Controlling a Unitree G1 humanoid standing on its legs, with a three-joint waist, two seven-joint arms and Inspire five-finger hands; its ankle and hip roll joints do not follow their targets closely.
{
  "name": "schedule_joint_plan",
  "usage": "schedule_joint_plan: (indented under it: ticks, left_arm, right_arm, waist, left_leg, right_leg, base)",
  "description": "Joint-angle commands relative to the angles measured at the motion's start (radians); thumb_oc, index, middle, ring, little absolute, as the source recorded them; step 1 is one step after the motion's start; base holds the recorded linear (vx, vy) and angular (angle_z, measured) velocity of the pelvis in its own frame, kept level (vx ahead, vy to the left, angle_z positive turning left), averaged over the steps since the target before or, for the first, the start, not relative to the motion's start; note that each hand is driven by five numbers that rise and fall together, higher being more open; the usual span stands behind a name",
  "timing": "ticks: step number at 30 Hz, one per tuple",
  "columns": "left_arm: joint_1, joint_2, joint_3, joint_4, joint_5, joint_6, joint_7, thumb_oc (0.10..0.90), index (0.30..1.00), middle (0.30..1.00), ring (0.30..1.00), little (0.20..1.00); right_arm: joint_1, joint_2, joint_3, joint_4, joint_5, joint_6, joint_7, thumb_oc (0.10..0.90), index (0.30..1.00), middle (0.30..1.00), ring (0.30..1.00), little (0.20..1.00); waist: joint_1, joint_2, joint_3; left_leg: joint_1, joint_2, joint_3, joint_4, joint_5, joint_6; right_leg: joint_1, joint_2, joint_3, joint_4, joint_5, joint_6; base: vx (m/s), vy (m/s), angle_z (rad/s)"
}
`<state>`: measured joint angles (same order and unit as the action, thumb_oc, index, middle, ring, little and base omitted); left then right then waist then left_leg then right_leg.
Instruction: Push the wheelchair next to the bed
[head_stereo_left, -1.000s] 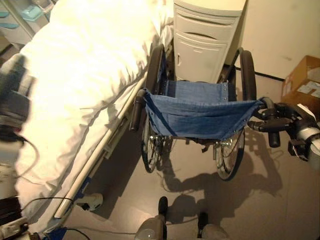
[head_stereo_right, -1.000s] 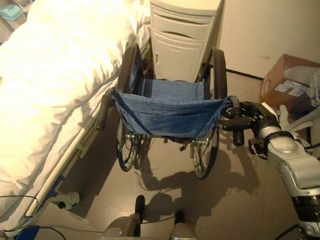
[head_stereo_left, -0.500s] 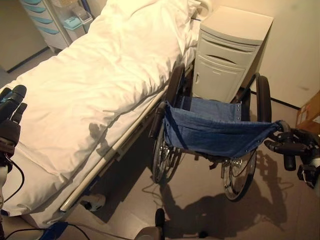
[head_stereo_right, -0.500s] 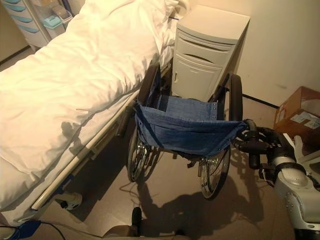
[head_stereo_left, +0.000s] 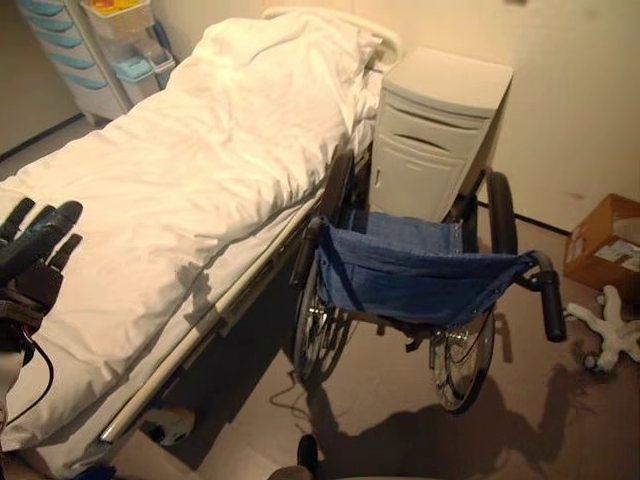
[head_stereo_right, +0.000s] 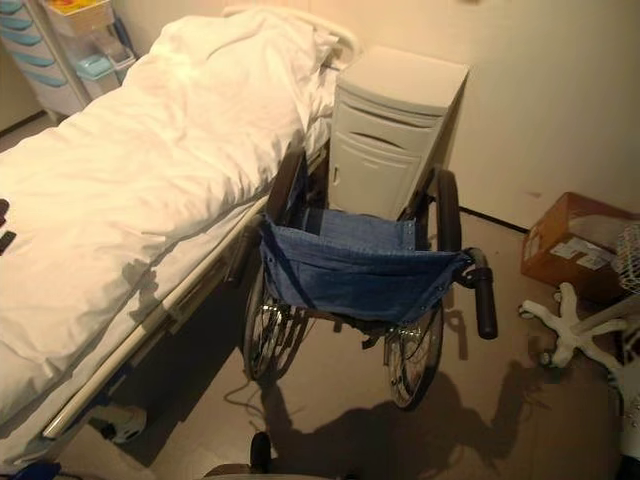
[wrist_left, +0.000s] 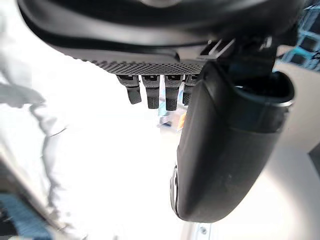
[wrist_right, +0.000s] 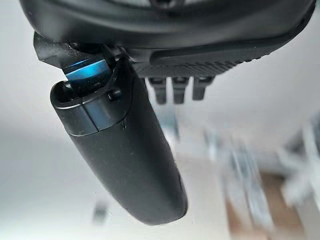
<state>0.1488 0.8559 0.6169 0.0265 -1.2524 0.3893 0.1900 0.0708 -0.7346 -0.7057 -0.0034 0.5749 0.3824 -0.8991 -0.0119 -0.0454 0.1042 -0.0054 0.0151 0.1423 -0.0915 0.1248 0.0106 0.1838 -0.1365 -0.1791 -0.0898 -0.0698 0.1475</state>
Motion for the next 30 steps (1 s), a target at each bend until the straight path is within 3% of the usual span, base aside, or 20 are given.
schedule_joint_plan:
  ticks: [1, 3, 6, 8, 10, 13, 14, 18, 20, 22, 23, 25, 26, 27, 28, 29, 30]
  left_arm:
    - [-0.081, 0.003, 0.031, -0.001, -0.011, -0.046, -0.027, 0.800, 0.900, 0.900, 0.900, 0.900]
    - [-0.084, -0.023, -0.003, -0.002, -0.004, -0.016, -0.024, 0.800, 0.900, 0.900, 0.900, 0.900]
    - [-0.036, -0.121, -0.053, 0.005, 0.077, 0.031, -0.053, 0.800, 0.900, 0.900, 0.900, 0.900]
    - [-0.016, -0.160, -0.076, 0.037, 0.115, 0.059, -0.078, 0.800, 0.900, 0.900, 0.900, 0.900]
    - [0.006, -0.225, -0.138, 0.138, 0.179, 0.091, -0.137, 0.800, 0.900, 0.900, 0.900, 0.900]
    - [0.003, -0.250, -0.193, 0.210, 0.221, 0.111, -0.155, 0.800, 0.900, 0.900, 0.900, 0.900]
    - [-0.007, -0.275, -0.252, 0.287, 0.235, 0.140, -0.154, 0.800, 0.900, 0.900, 0.900, 0.900]
    - [-0.041, -0.349, -0.388, 0.491, 0.346, 0.127, -0.193, 0.800, 0.900, 0.900, 0.900, 0.900]
    - [-0.056, -0.400, -0.448, 0.609, 0.437, 0.091, -0.224, 0.800, 0.900, 0.900, 0.900, 0.900]
    - [-0.066, -0.447, -0.491, 0.715, 0.557, 0.009, -0.252, 0.800, 0.900, 0.900, 0.900, 0.900]
    - [-0.079, -0.483, -0.512, 0.811, 0.613, -0.090, -0.237, 0.800, 0.900, 0.900, 0.900, 0.900]
    - [-0.094, -0.501, -0.525, 0.886, 0.636, -0.151, -0.229, 0.800, 0.900, 0.900, 0.900, 0.900]
    - [-0.104, -0.520, -0.536, 0.943, 0.675, -0.211, -0.217, 0.800, 0.900, 0.900, 0.900, 0.900]
    - [-0.106, -0.523, -0.538, 0.952, 0.685, -0.220, -0.214, 0.800, 0.900, 0.900, 0.900, 0.900]
    - [-0.113, -0.544, -0.557, 1.016, 0.727, -0.271, -0.188, 0.800, 0.900, 0.900, 0.900, 0.900]
    - [-0.110, -0.565, -0.556, 1.094, 0.744, -0.304, -0.156, 0.800, 0.900, 0.900, 0.900, 0.900]
    - [-0.108, -0.571, -0.552, 1.121, 0.752, -0.313, -0.143, 0.800, 0.900, 0.900, 0.900, 0.900]
  right_arm:
    - [-0.056, -0.152, -0.029, -0.014, -0.144, -0.113, -0.160, 0.800, 0.900, 0.900, 0.900, 0.900]
    - [-0.057, -0.120, -0.006, -0.018, -0.106, -0.119, -0.140, 0.800, 0.900, 0.900, 0.900, 0.900]
    - [-0.008, 0.012, 0.064, -0.018, -0.047, -0.139, -0.072, 0.800, 0.900, 0.900, 0.900, 0.900]
    - [0.015, 0.056, 0.089, 0.011, -0.023, -0.149, -0.050, 0.800, 0.900, 0.900, 0.900, 0.900]
    - [0.038, 0.122, 0.138, 0.134, 0.027, -0.177, -0.026, 0.800, 0.900, 0.900, 0.900, 0.900]
    - [0.034, 0.148, 0.184, 0.248, 0.063, -0.197, -0.025, 0.800, 0.900, 0.900, 0.900, 0.900]
    - [0.021, 0.182, 0.228, 0.364, 0.104, -0.190, -0.027, 0.800, 0.900, 0.900, 0.900, 0.900]
    - [-0.006, 0.279, 0.361, 0.653, 0.222, -0.196, 0.016, 0.800, 0.900, 0.900, 0.900, 0.900]
    - [-0.015, 0.330, 0.402, 0.782, 0.258, -0.206, 0.071, 0.800, 0.900, 0.900, 0.900, 0.900]
    - [-0.021, 0.366, 0.424, 0.910, 0.272, -0.223, 0.154, 0.800, 0.900, 0.900, 0.900, 0.900]
    - [-0.030, 0.392, 0.450, 1.005, 0.279, -0.197, 0.225, 0.800, 0.900, 0.900, 0.900, 0.900]
    - [-0.040, 0.410, 0.469, 1.092, 0.259, -0.186, 0.297, 0.800, 0.900, 0.900, 0.900, 0.900]
    - [-0.044, 0.424, 0.503, 1.169, 0.231, -0.161, 0.399, 0.800, 0.900, 0.900, 0.900, 0.900]
    - [-0.046, 0.426, 0.510, 1.181, 0.225, -0.149, 0.424, 0.800, 0.900, 0.900, 0.900, 0.900]
    - [-0.048, 0.451, 0.552, 1.227, 0.214, -0.139, 0.535, 0.800, 0.900, 0.900, 0.900, 0.900]
    - [-0.047, 0.485, 0.580, 1.260, 0.286, -0.080, 0.658, 0.800, 0.900, 0.900, 0.900, 0.900]
    - [-0.045, 0.494, 0.584, 1.273, 0.292, -0.068, 0.680, 0.800, 0.900, 0.900, 0.900, 0.900]
  waist:
    - [0.012, 0.056, -0.071]
    - [0.014, 0.060, -0.066]
    - [0.014, 0.064, -0.059]
    - [0.013, 0.064, -0.060]
    - [0.013, 0.061, -0.062]
    - [0.015, 0.062, -0.063]
    - [0.018, 0.061, -0.064]
    - [0.031, 0.063, -0.064]
    - [0.039, 0.063, -0.064]
    - [0.048, 0.063, -0.065]
    - [0.053, 0.062, -0.068]
    - [0.054, 0.060, -0.072]
    - [0.056, 0.058, -0.074]
    - [0.056, 0.058, -0.074]
    - [0.058, 0.055, -0.077]
    - [0.055, 0.049, -0.078]
    - [0.053, 0.048, -0.078]
  left_leg:
    - [0.120, 0.067, 0.010, 0.004, -0.109, -0.091]
    - [0.120, 0.067, 0.007, 0.004, -0.108, -0.091]
    - [0.118, 0.068, 0.005, 0.004, -0.104, -0.087]
    - [0.118, 0.068, 0.005, 0.004, -0.103, -0.086]
    - [0.117, 0.067, 0.005, 0.004, -0.103, -0.084]
    - [0.117, 0.066, 0.004, 0.004, -0.102, -0.083]
    - [0.117, 0.065, 0.003, 0.004, -0.100, -0.081]
    - [0.116, 0.063, -0.004, 0.004, -0.096, -0.079]
    - [0.115, 0.060, -0.009, 0.004, -0.096, -0.076]
    - [0.111, 0.057, -0.016, 0.005, -0.096, -0.074]
    - [0.109, 0.054, -0.020, 0.004, -0.097, -0.072]
    - [0.108, 0.054, -0.022, 0.004, -0.099, -0.072]
    - [0.107, 0.052, -0.025, 0.004, -0.100, -0.071]
    - [0.107, 0.052, -0.026, 0.004, -0.100, -0.071]
    - [0.104, 0.051, -0.028, 0.004, -0.101, -0.069]
    - [0.101, 0.050, -0.027, 0.004, -0.102, -0.068]
    - [0.101, 0.051, -0.026, 0.004, -0.102, -0.068]
  right_leg:
    - [-0.090, 0.015, 0.004, 0.003, 0.114, 0.001]
    - [-0.090, 0.014, 0.006, 0.003, 0.116, 0.002]
    - [-0.092, 0.011, 0.007, 0.003, 0.119, 0.003]
    - [-0.092, 0.012, 0.007, 0.003, 0.119, 0.002]
    - [-0.093, 0.014, 0.006, 0.004, 0.119, 0.000]
    - [-0.092, 0.015, 0.004, 0.004, 0.118, -0.002]
    - [-0.091, 0.017, 0.002, 0.004, 0.120, -0.005]
    - [-0.086, 0.018, -0.007, 0.004, 0.122, -0.012]
    - [-0.084, 0.017, -0.012, 0.004, 0.125, -0.014]
    - [-0.084, 0.017, -0.016, 0.004, 0.125, -0.014]
    - [-0.085, 0.017, -0.019, 0.004, 0.125, -0.015]
    - [-0.085, 0.016, -0.021, 0.005, 0.123, -0.016]
    - [-0.085, 0.015, -0.022, 0.005, 0.123, -0.018]
    - [-0.085, 0.015, -0.022, 0.005, 0.123, -0.018]
    - [-0.088, 0.014, -0.023, 0.006, 0.124, -0.018]
    - [-0.090, 0.014, -0.024, 0.009, 0.123, -0.019]
    - [-0.091, 0.014, -0.023, 0.010, 0.121, -0.019]
  base:
    - [0.01, -0.002, -0.06]
    - [0.00, 0.002, -0.06]
    - [-0.02, 0.004, -0.07]
    - [0.00, 0.000, 0.00]
    - [-0.01, 0.009, 0.04]
    - [0.00, 0.004, 0.01]
    - [0.00, 0.000, 0.00]
    - [0.00, 0.004, 0.01]
    - [0.01, 0.006, 0.04]
    - [0.01, 0.005, 0.06]
    - [0.01, 0.016, 0.04]
    - [0.01, 0.020, 0.04]
    - [0.01, 0.017, 0.06]
    - [0.00, 0.019, 0.09]
    - [-0.01, 0.012, 0.09]
    - [-0.02, 0.012, 0.07]
    - [0.00, 0.000, 0.00]
